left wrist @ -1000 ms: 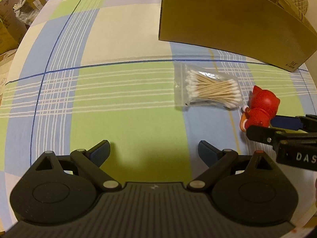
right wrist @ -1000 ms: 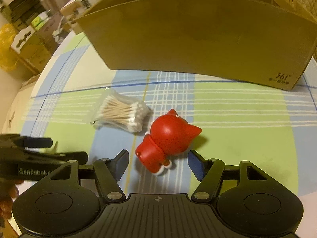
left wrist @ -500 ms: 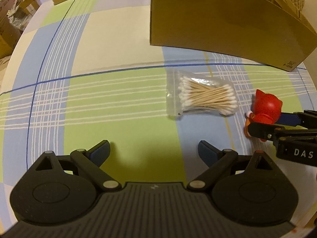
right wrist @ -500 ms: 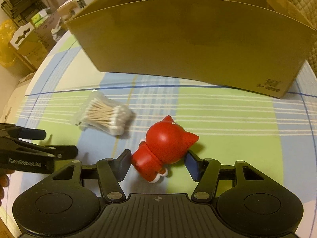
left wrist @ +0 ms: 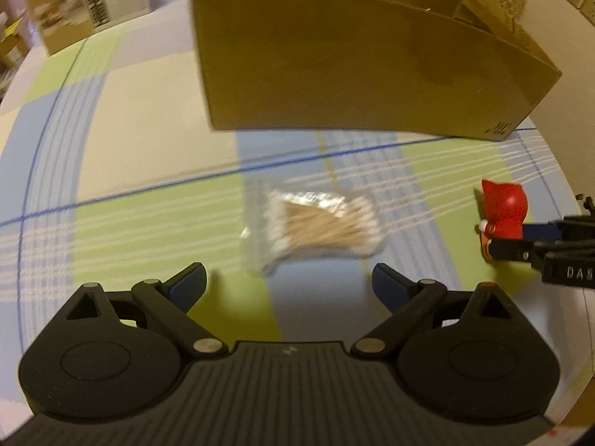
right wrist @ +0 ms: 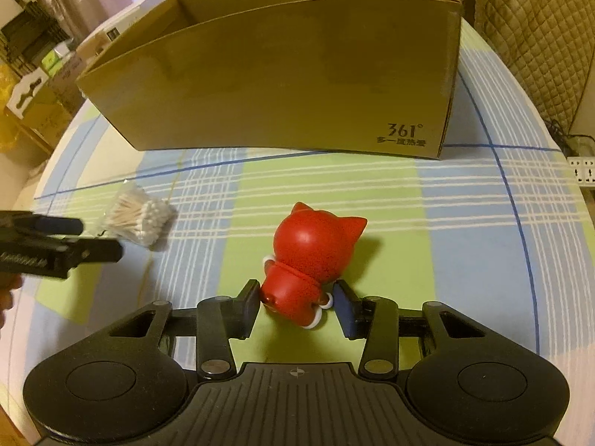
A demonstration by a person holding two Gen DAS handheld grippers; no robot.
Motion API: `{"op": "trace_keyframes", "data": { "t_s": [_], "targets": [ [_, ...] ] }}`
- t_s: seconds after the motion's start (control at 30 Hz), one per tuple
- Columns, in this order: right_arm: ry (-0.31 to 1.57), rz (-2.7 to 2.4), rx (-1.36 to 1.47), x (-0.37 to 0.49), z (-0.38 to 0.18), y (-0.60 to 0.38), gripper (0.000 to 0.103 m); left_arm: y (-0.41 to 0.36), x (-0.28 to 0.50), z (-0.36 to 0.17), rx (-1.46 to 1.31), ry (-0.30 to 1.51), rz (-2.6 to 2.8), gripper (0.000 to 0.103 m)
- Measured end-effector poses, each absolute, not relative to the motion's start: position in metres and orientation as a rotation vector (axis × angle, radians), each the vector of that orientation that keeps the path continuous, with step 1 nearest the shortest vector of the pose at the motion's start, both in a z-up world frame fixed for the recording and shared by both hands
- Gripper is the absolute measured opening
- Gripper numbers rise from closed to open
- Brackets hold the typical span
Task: Organize objects
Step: 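Grasp the bag of cotton swabs with the left tool while the right tool holds the figure, then carry the cotton swabs with the left tool while the right tool carries the red figure to the box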
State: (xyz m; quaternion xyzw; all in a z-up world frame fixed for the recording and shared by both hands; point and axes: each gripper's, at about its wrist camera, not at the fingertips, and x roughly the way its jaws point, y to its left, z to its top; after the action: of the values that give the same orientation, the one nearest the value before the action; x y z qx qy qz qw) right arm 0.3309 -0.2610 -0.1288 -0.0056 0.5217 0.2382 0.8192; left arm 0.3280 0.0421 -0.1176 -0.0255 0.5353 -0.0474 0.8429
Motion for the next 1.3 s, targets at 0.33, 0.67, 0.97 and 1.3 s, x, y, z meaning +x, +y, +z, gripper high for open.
{"op": "trace_keyframes", "data": {
  "t_s": [0.33,0.67,0.97,1.3],
  "targets": [
    [1.108,0.478,0.034,0.327,-0.125,-0.264,0.06,0.027,0.367,-0.135,-0.061,1.15,-0.11,0.093],
    [1.096,0.443,0.062,0.334,-0.123,-0.257,0.063,0.022,0.363,-0.139,0.016,1.129,-0.083,0.076],
    [1.061,0.383,-0.022,0.34,-0.131,-0.239,0.048,0.032,0.357,-0.136,-0.024,1.137,-0.047,0.072],
    [1.059,0.448,-0.055,0.335,-0.134,-0.229,0.04,0.041,0.341,-0.134,-0.045,1.145,-0.02,0.07]
  ]
}}
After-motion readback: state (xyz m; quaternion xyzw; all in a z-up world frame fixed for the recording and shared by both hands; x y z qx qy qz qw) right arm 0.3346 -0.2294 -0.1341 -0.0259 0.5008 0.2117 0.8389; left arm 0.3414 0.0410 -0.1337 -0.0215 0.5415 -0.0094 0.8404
